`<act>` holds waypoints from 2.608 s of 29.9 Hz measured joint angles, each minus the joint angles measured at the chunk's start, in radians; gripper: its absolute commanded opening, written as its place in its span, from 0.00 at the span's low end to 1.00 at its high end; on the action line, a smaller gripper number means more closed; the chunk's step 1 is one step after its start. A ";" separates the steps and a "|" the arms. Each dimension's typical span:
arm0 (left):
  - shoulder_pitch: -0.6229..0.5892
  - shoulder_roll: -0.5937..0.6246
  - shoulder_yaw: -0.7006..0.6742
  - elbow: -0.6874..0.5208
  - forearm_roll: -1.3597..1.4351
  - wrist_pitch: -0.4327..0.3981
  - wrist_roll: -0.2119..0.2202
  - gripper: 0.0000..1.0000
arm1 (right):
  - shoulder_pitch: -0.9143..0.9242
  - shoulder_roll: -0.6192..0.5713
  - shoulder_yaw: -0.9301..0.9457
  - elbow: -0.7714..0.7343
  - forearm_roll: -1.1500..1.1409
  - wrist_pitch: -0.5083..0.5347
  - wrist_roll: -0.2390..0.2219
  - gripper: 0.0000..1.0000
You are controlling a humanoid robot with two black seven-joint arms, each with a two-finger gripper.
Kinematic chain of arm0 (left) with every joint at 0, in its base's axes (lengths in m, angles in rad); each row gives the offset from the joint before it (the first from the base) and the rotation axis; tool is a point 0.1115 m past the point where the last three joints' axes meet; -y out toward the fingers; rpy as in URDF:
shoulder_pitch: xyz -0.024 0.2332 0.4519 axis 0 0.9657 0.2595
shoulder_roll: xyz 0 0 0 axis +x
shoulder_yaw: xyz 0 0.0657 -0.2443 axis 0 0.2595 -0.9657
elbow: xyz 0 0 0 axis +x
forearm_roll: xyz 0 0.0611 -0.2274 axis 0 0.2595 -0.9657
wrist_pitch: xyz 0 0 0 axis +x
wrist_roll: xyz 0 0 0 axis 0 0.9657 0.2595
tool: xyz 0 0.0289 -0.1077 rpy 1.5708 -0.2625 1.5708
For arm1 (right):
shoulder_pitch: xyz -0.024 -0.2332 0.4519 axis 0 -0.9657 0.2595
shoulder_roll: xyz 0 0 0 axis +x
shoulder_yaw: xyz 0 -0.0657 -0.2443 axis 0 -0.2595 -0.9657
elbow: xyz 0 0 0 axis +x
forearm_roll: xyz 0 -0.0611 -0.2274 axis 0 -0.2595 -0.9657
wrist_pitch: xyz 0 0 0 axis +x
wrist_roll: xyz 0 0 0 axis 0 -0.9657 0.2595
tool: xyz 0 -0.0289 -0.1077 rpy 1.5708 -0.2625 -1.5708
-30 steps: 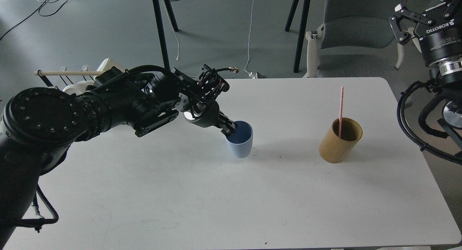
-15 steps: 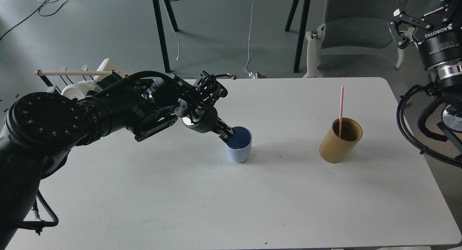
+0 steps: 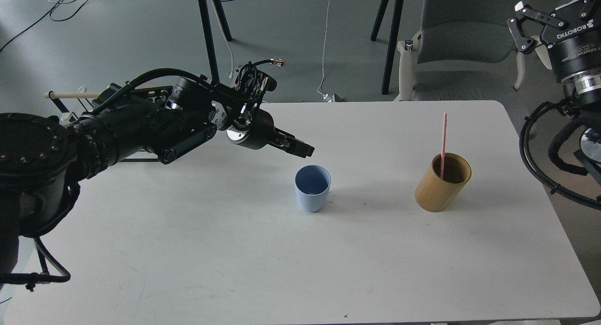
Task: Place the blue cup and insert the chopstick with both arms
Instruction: 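Release the blue cup and withdraw the left arm toward the rack, then grasp the thin stick in the tan cup with the right gripper, then lift the stick out and move it above the blue cup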
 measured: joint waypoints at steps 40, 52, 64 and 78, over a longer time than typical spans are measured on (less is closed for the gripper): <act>0.339 0.183 -0.783 -0.055 -1.002 0.000 0.000 0.97 | -0.072 0.062 -0.543 -0.182 -1.506 -0.902 0.000 0.53; 0.361 0.184 -0.787 -0.055 -1.003 0.000 0.000 0.97 | -0.086 0.098 -0.556 -0.207 -1.507 -0.924 0.000 0.18; 0.364 0.182 -0.789 -0.055 -1.004 0.000 0.000 0.97 | -0.087 0.073 -0.540 -0.191 -1.496 -0.939 0.000 0.05; 0.399 0.172 -0.789 -0.054 -1.004 0.000 0.000 0.97 | -0.054 -0.088 -0.234 0.087 -1.447 -0.939 0.000 0.04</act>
